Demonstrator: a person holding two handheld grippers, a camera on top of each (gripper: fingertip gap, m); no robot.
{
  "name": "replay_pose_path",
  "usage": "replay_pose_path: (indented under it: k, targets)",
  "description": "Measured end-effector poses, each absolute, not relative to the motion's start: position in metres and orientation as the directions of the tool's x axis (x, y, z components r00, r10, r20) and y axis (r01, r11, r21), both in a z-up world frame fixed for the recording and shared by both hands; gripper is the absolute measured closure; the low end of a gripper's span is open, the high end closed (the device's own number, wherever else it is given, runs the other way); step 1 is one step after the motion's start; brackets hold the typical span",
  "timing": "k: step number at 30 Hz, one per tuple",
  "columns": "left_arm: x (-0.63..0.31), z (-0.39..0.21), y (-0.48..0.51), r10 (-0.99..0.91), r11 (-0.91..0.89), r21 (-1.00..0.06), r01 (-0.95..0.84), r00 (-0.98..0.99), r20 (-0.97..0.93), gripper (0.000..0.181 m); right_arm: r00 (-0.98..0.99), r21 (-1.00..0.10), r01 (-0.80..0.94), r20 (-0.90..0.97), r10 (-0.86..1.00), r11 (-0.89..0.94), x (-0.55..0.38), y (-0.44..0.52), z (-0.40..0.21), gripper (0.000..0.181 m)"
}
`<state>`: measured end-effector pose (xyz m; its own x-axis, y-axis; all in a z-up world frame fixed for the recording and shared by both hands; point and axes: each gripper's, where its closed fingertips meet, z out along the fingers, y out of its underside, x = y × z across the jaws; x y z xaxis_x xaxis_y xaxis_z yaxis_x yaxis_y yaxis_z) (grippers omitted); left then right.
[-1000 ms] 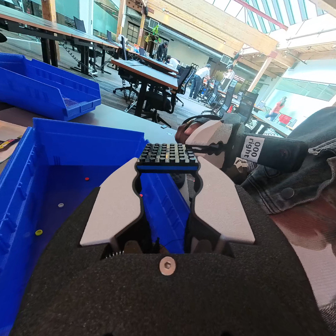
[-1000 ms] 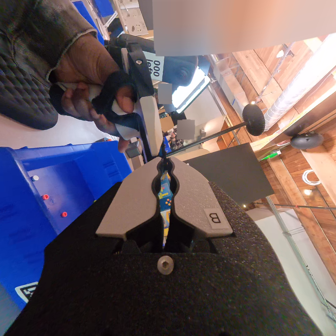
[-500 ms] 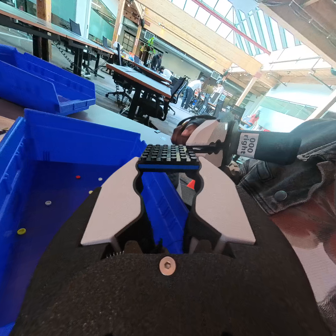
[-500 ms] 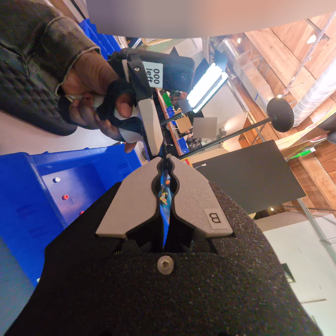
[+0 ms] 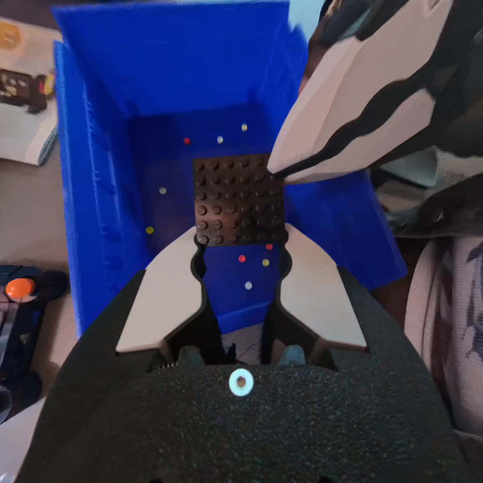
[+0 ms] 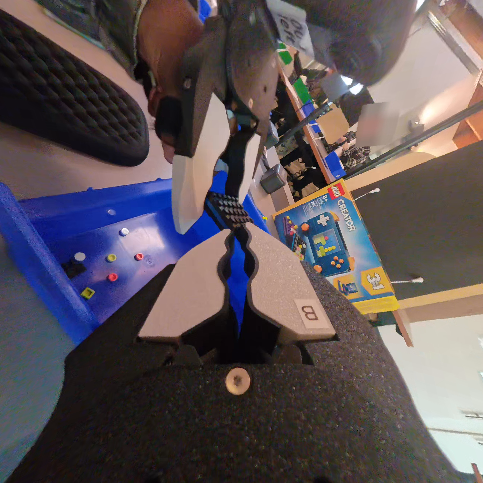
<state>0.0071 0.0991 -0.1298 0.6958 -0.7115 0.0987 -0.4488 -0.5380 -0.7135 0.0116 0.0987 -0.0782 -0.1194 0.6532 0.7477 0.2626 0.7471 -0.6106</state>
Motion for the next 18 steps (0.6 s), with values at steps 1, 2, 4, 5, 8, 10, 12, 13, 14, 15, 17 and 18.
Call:
replay_pose_path:
  k: [1, 2, 4, 5, 8, 10, 12, 13, 14, 15, 17, 18]
  targets:
    - [0.005, -0.142, 0.097, -0.725, -0.561, -0.651, -0.511, 0.683, 0.089, 0.127, -0.125, -0.602, 0.261, 0.754, 0.645, 0.755, 0.01, 0.097, -0.079, 0.179]
    - [0.001, -0.159, 0.094, -0.754, -0.568, -0.569, -0.595, 0.653, 0.07, 0.177, -0.079, -0.63, 0.21, 0.751, 0.655, 0.748, 0.007, 0.095, -0.066, 0.181]
    - [0.024, -0.178, 0.081, -0.817, -0.538, -0.515, -0.668, 0.564, 0.122, 0.181, -0.088, -0.677, 0.227, 0.701, 0.707, 0.7, 0.004, 0.1, -0.055, 0.181]
    - [0.032, -0.167, 0.083, -0.833, -0.496, -0.565, -0.66, 0.545, 0.094, 0.181, -0.127, -0.622, 0.344, 0.712, 0.691, 0.703, 0.006, 0.114, -0.074, 0.181]
    - [0.025, -0.122, 0.1, -0.797, -0.463, -0.736, -0.494, 0.596, 0.101, 0.174, -0.186, -0.612, 0.459, 0.642, 0.744, 0.644, 0.02, 0.133, -0.109, 0.181]
    - [-0.001, -0.118, 0.118, -0.702, -0.482, -0.773, -0.412, 0.71, 0.06, 0.167, -0.159, -0.649, 0.496, 0.585, 0.795, 0.577, 0.026, 0.145, -0.108, 0.181]
    - [-0.012, -0.112, 0.118, -0.668, -0.437, -0.819, -0.373, 0.744, 0.017, 0.161, -0.138, -0.647, 0.529, 0.573, 0.808, 0.549, 0.03, 0.154, -0.106, 0.181]
    - [-0.012, -0.103, 0.116, -0.661, -0.381, -0.86, -0.34, 0.751, -0.004, 0.153, -0.131, -0.638, 0.548, 0.574, 0.808, 0.542, 0.033, 0.158, -0.105, 0.181]
    - [-0.013, -0.092, 0.113, -0.649, -0.307, -0.905, -0.293, 0.761, -0.026, 0.148, -0.152, -0.629, 0.577, 0.544, 0.825, 0.521, 0.036, 0.159, -0.108, 0.181]
    - [-0.013, -0.081, 0.11, -0.631, -0.233, -0.942, -0.24, 0.774, -0.041, 0.144, -0.191, -0.62, 0.619, 0.476, 0.858, 0.482, 0.041, 0.158, -0.115, 0.181]
    - [-0.015, -0.063, 0.102, -0.596, -0.112, -0.984, -0.137, 0.802, -0.044, 0.133, -0.267, -0.579, 0.697, 0.338, 0.903, 0.423, 0.049, 0.155, -0.13, 0.159]
    - [-0.017, -0.059, 0.099, -0.578, -0.081, -0.993, -0.09, 0.816, -0.027, 0.118, -0.306, -0.547, 0.725, 0.289, 0.907, 0.419, 0.053, 0.154, -0.137, 0.149]
